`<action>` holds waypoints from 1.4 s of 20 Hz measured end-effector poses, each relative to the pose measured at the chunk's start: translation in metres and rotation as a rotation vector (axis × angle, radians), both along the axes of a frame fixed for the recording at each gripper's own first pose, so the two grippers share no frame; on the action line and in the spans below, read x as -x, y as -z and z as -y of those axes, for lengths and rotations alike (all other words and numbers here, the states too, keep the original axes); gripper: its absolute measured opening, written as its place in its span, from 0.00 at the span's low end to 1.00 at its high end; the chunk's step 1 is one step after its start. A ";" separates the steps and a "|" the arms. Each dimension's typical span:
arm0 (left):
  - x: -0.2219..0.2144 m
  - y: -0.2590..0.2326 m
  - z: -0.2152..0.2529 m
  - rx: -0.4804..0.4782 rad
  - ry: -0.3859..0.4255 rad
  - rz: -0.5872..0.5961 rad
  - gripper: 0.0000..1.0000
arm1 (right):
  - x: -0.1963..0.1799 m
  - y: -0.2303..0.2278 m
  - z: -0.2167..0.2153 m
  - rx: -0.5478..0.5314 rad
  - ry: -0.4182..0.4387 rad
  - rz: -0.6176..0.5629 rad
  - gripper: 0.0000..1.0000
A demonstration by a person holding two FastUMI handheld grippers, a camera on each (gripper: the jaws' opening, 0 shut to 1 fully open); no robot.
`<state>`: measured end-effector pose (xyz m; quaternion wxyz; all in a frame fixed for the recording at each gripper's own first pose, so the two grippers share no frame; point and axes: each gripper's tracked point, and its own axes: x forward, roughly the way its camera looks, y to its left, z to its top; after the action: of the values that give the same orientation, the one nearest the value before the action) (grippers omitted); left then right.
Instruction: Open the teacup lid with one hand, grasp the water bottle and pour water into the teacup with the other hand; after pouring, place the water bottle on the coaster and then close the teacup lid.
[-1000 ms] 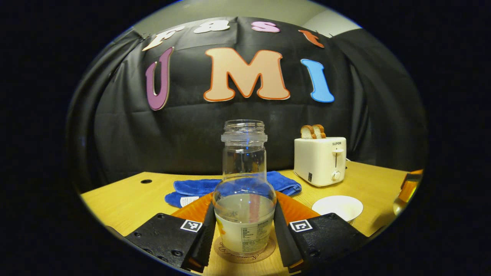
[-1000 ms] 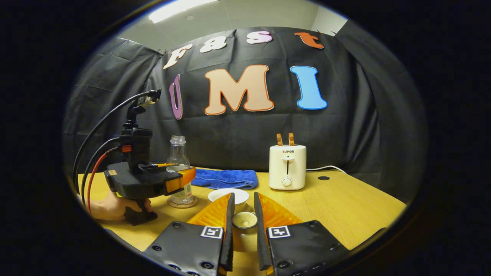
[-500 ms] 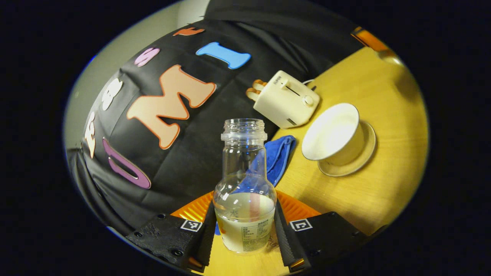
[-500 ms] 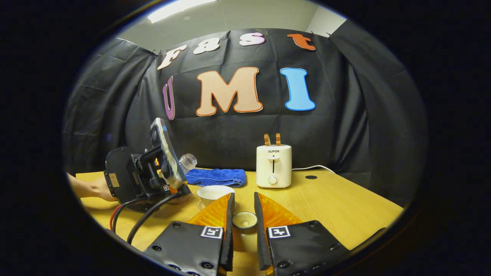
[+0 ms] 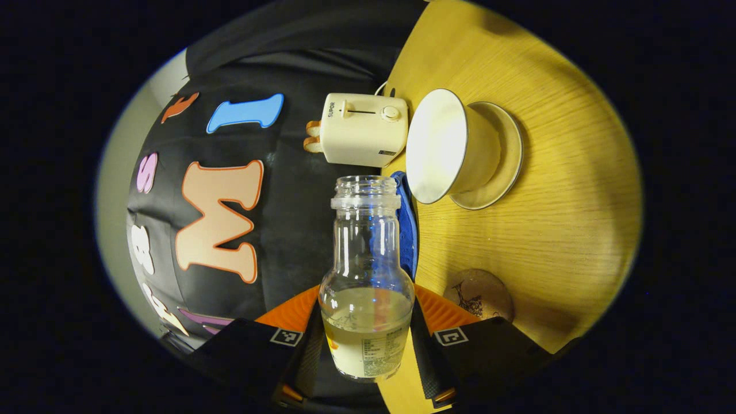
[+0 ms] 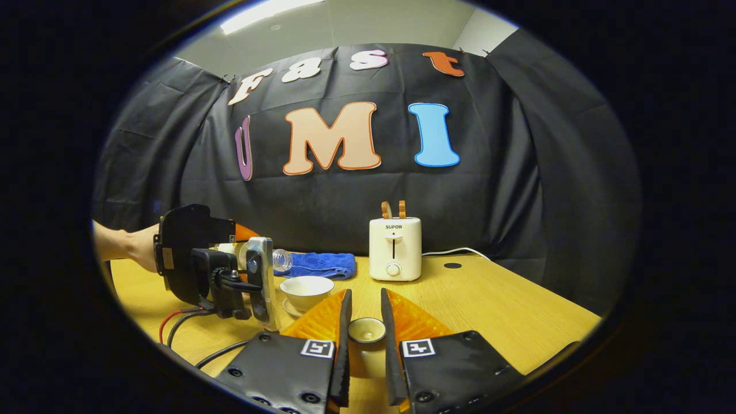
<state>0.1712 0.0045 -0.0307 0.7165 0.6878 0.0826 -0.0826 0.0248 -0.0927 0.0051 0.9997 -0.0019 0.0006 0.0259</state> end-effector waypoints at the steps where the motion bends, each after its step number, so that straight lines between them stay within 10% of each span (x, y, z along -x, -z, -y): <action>1: -0.001 0.000 0.000 -0.037 0.004 -0.008 0.67 | 0.000 -0.001 0.000 0.000 0.000 0.000 0.28; 28: -0.010 -0.023 0.007 -0.441 0.077 -0.068 0.68 | -0.001 0.000 -0.001 0.000 -0.012 0.000 0.28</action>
<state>0.1815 -0.0021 -0.0074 0.5421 0.8271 0.0965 -0.1130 0.0253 -0.0921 0.0049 0.9995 -0.0020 0.0007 0.0319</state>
